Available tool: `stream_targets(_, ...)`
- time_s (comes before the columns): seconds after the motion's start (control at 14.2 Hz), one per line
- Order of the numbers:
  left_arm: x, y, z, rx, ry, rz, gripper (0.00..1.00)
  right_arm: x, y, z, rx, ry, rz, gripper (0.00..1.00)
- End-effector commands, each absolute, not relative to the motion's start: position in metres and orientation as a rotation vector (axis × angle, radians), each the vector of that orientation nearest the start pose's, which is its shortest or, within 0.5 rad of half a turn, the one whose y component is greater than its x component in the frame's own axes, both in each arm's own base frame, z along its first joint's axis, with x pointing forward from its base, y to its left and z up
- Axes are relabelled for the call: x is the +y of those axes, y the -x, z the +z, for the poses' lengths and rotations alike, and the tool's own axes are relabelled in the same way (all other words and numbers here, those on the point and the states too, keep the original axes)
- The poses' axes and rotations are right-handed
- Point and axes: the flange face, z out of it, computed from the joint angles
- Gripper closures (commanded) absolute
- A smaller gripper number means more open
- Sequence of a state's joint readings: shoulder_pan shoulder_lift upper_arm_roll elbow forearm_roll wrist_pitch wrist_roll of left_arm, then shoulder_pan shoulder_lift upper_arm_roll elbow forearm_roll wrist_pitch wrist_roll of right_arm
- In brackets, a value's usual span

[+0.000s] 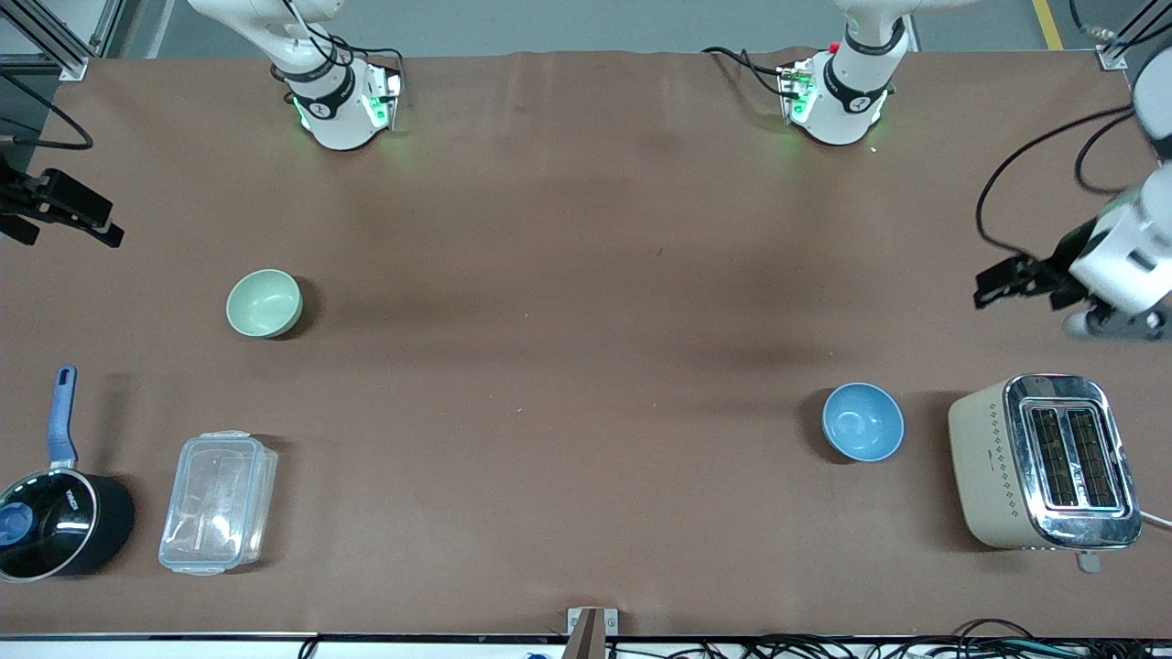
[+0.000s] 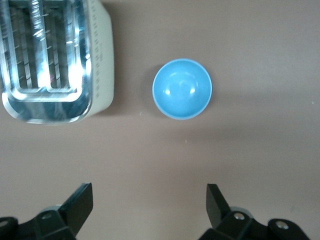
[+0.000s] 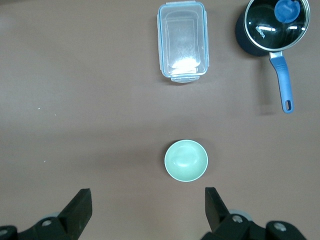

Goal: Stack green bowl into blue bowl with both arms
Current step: 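Move the left gripper to the blue bowl while the right gripper reaches the green bowl, then grasp the blue bowl with the left gripper while the right gripper grasps the green bowl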

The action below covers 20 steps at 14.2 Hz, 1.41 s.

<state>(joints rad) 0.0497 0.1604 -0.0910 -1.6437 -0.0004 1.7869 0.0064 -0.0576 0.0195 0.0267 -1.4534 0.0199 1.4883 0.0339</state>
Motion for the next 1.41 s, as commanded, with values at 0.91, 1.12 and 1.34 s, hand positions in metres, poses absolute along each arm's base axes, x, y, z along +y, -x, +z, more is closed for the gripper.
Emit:
stream_targets(0.91, -0.017, -0.662, 0.267, 0.088, 3.139, -0.122, 0.16, -0.166, -0.545, 0.354, 0.368, 3.014, 0.252, 0.08)
stream_targets(1.12, -0.016, -0.664, 0.237, 0.086, 3.145, -0.128, 0.29, -0.19, -0.537, 0.306, 0.314, 2.881, 0.305, 0.08)
stream_targets(1.34, -0.013, -0.665, 0.228, 0.074, 3.146, -0.123, 0.41, -0.19, -0.518, 0.27, 0.261, 2.861, 0.34, 0.11)
